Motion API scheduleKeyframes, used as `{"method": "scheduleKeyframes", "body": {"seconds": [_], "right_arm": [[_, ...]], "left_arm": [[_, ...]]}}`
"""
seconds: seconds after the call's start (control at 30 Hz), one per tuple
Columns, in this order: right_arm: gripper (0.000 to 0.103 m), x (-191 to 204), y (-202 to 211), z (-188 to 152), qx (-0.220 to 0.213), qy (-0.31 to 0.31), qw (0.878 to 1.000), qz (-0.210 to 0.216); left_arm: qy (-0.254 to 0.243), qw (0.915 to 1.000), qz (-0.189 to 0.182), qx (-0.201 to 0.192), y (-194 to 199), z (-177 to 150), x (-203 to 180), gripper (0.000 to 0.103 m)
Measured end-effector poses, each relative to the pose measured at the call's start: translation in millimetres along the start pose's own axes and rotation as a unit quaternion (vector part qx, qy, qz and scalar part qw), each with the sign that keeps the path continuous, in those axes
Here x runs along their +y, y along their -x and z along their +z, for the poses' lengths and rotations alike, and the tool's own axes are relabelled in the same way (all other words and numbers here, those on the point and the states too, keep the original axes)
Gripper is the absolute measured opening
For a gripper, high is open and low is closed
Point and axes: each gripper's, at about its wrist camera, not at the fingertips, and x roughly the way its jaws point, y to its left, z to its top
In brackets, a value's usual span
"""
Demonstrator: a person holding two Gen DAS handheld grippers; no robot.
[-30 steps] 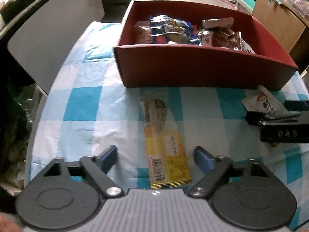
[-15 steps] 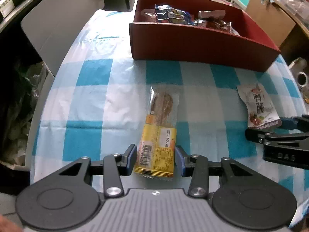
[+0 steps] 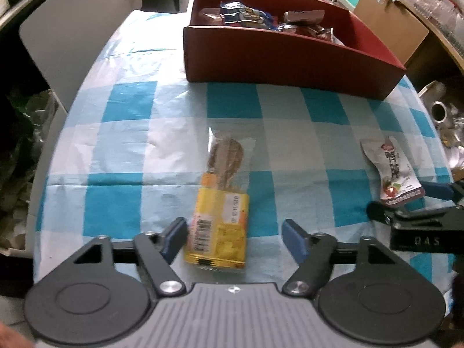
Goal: Organize snacks
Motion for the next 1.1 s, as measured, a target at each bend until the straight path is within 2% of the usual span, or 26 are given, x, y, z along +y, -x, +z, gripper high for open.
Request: {"method": "scheduleKeyframes", "body": {"seconds": [0.1, 0.23, 0.37, 0.5, 0.53, 0.6, 0.73, 0.9, 0.97, 1.0, 1.03, 1.07, 1.1], "right_arm": [[0.103, -1, -2, -2, -0.034, -0.005, 0.999, -0.001], [0.103, 2, -6, 1, -0.051, -0.017, 0.999, -0.004], [0.103, 1, -8, 8, -0.056, -0.024, 0.998, -0.014], [0.103, -2, -13, 8, -0.096, -0.039, 0.994, -0.021], [0.103, -1, -14, 8, -0.098, -0.037, 0.994, -0.022], [0.103, 1, -15, 12, -0.095, -0.028, 0.995, -0.018], [0.103, 1, -16, 12, -0.097, -0.018, 0.995, -0.009], [0.103, 0, -12, 15, -0.061, 0.0, 0.998, -0.001], [0.095, 0, -9, 16, -0.057, -0.001, 0.998, 0.002], [0.087, 0, -6, 16, -0.059, 0.0, 0.998, -0.001], [0.073, -1, -3, 16, -0.059, 0.0, 0.998, -0.004], [0.066, -2, 0, 16, -0.06, 0.002, 0.998, -0.006], [0.065, -3, 2, 15, -0.054, 0.002, 0.999, -0.001]], "left_arm": [[-0.001, 1.0, 0.005, -0.002, -2, 1, -4, 0.077], [-0.01, 0.9993, 0.032, -0.015, -6, 3, -8, 0.078], [-0.002, 0.9989, 0.04, -0.023, -7, 5, -4, 0.077], [-0.04, 0.9961, 0.068, -0.04, -8, -8, -15, 0.08], [-0.036, 0.9959, 0.069, -0.046, -7, -10, -15, 0.081], [-0.022, 0.9966, 0.059, -0.053, -7, -10, -12, 0.081], [-0.034, 0.996, 0.058, -0.059, -8, -13, -14, 0.088], [-0.029, 0.9961, 0.066, -0.052, -10, -11, -13, 0.095], [-0.027, 0.9966, 0.067, -0.04, -10, -7, -13, 0.094], [-0.025, 0.9969, 0.066, -0.035, -11, -6, -13, 0.094], [-0.023, 0.9971, 0.065, -0.032, -10, -5, -13, 0.092], [-0.024, 0.9972, 0.065, -0.03, -10, -4, -13, 0.088], [-0.026, 0.9972, 0.064, -0.029, -9, -4, -13, 0.085]]}}
